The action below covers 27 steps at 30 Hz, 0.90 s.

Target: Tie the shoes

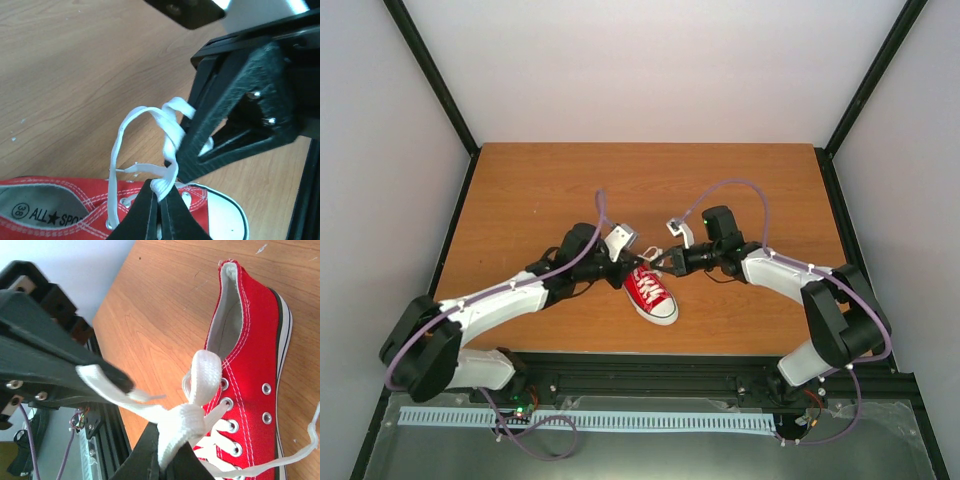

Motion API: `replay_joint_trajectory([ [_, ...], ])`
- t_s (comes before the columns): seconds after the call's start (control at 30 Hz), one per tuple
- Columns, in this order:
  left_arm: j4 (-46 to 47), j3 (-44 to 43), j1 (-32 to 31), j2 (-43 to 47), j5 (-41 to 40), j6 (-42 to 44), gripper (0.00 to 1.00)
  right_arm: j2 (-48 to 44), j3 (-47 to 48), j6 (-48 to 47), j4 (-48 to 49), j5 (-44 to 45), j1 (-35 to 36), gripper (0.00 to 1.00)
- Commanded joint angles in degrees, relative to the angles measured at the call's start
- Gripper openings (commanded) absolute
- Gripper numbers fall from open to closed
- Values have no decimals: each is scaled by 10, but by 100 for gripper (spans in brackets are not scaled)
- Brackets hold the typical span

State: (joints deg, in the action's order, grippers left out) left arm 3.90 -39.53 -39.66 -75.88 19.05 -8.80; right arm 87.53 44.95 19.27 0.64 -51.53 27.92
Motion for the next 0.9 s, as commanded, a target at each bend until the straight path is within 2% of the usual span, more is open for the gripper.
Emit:
replay_joint_trajectory([
  [0.0, -37, 12, -2, 52, -20, -44, 1, 17, 21, -12, -7, 13, -2, 3],
  [0.17, -108, 11, 6, 104, -110, -116, 1, 22, 39, -56, -44, 32, 15, 5],
  [0.2, -127, 12, 16, 108, -130, -136, 1, 23, 39, -59, -45, 35, 16, 12],
  [0.23, -145, 14, 31, 107, -138, -157, 1, 23, 38, -57, -44, 40, 16, 24],
  [0.3, -166, 24, 71, 91, -130, -193, 1, 17, 28, -52, -35, 63, 17, 56],
  [0.33, -166, 31, 84, 80, -122, -205, 1, 10, 20, -48, -26, 75, 17, 67],
  [0.4, -154, 40, 96, 46, -100, -219, 1, -8, -6, -38, -4, 103, 16, 81],
  [0.43, -149, 38, 96, 26, -92, -224, 1, -15, -15, -34, 6, 116, 15, 84],
  [0.6, -100, 25, 97, -60, -81, -227, 1, -27, -67, -34, 66, 130, 9, 88],
  [0.77, -71, -12, 97, -127, -71, -211, 1, -14, -89, -73, 99, 125, 18, 83],
  [0.87, -63, -31, 97, -160, -67, -202, 1, 10, -81, -90, 98, 142, 18, 74],
])
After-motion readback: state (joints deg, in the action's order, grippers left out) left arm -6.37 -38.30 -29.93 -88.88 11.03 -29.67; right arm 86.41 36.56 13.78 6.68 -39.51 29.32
